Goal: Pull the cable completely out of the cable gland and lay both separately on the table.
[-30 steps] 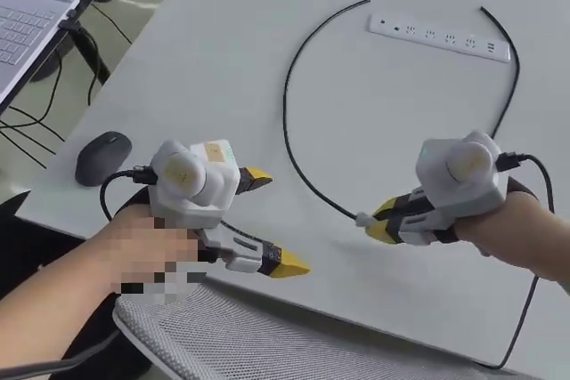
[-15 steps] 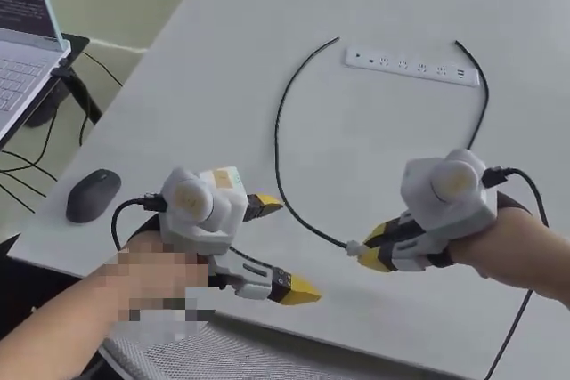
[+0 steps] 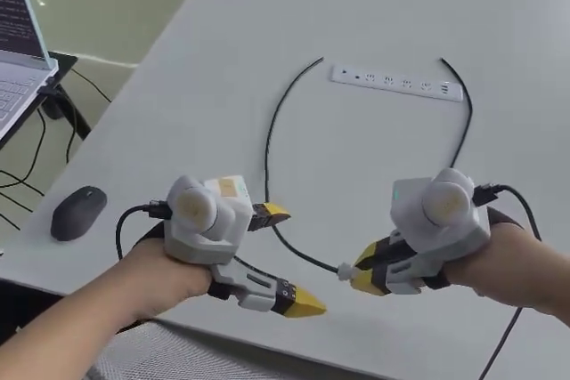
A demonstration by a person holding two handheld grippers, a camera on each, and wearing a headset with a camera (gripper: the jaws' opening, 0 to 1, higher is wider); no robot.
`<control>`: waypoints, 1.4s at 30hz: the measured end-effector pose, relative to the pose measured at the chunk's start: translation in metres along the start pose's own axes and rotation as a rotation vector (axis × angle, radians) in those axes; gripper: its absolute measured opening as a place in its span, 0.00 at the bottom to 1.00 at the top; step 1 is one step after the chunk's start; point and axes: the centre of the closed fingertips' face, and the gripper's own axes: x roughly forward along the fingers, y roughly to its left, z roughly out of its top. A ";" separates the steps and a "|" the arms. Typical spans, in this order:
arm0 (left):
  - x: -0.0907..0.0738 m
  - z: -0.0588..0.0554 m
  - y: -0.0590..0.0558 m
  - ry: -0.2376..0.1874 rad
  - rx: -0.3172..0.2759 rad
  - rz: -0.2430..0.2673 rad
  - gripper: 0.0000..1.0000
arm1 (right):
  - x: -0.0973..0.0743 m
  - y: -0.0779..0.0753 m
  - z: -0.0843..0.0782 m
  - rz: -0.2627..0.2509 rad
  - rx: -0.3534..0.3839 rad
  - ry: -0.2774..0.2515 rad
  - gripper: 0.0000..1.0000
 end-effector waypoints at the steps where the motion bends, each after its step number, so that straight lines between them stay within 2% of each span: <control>1: 0.001 0.000 -0.001 0.002 0.004 -0.005 0.87 | -0.001 0.001 0.001 0.003 -0.005 -0.002 0.06; 10: 0.009 -0.004 -0.005 0.028 0.035 -0.037 0.86 | -0.002 0.004 0.001 0.006 -0.045 -0.001 0.06; 13: 0.010 -0.003 -0.005 0.025 0.036 -0.046 0.84 | -0.004 0.006 0.005 0.011 -0.048 -0.013 0.06; 20: 0.019 -0.009 -0.009 0.050 0.060 -0.074 0.80 | -0.005 0.010 0.011 0.008 -0.074 -0.024 0.06; 28: 0.028 -0.002 -0.017 0.024 0.081 -0.119 0.66 | -0.005 0.011 0.010 -0.001 -0.109 -0.018 0.06; 32: 0.028 0.001 -0.023 0.008 0.088 -0.140 0.53 | -0.007 0.011 0.010 -0.004 -0.113 -0.025 0.06; 35: 0.030 -0.001 -0.026 0.011 0.085 -0.151 0.46 | -0.008 0.011 0.010 -0.002 -0.114 -0.028 0.06; 42: 0.032 0.000 -0.028 -0.006 0.098 -0.156 0.40 | -0.009 0.013 0.011 0.001 -0.135 -0.038 0.06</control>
